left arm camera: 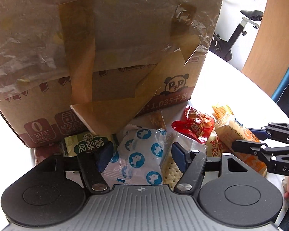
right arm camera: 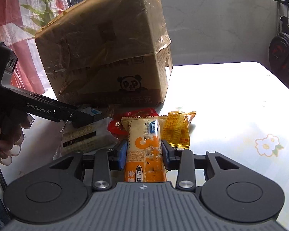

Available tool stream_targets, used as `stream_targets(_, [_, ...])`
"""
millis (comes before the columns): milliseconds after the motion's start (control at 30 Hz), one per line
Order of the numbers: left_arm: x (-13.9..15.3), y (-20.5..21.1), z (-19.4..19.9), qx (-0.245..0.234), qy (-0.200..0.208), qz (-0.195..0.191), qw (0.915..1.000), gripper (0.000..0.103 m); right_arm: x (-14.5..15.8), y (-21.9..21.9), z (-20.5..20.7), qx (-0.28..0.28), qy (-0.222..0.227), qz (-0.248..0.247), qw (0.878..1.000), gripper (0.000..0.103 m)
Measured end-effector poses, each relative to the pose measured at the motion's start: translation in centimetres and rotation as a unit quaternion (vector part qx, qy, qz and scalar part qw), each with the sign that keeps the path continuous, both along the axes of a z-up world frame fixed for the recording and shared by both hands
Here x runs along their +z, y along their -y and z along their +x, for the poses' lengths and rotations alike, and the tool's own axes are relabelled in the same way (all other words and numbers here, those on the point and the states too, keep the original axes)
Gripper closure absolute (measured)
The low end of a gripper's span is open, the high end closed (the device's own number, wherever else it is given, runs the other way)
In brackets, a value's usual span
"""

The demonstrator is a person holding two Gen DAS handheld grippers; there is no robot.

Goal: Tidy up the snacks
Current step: 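Carry the blue-white packet and orange bar over the box with both tools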

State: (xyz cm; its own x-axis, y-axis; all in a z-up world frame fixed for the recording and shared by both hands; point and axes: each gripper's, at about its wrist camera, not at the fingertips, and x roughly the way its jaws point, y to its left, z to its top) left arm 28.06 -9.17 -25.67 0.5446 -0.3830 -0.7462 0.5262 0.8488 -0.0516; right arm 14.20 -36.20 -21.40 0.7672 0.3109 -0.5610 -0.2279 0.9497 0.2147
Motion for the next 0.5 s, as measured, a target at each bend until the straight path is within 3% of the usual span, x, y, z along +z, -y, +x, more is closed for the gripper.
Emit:
stream_targets(167, [0.0,-1.2,-0.4,0.026,0.0,-0.008,0.9996,0.051,-0.1,0.2,0.2,0.001,-0.003,0.002,1.0,0.065])
stream_targets(367, [0.2,-2.0,-2.2,0.037,-0.012,-0.021,0.999,0.054,-0.1,0.4,0.0,0.001,-0.005,0.009,1.0,0.065])
stream_targets(500, [0.6,-2.5,-4.0,0.065,-0.021,0.003,0.9977,0.053,-0.1,0.5,0.0,0.001,-0.006,0.011,1.0,0.065])
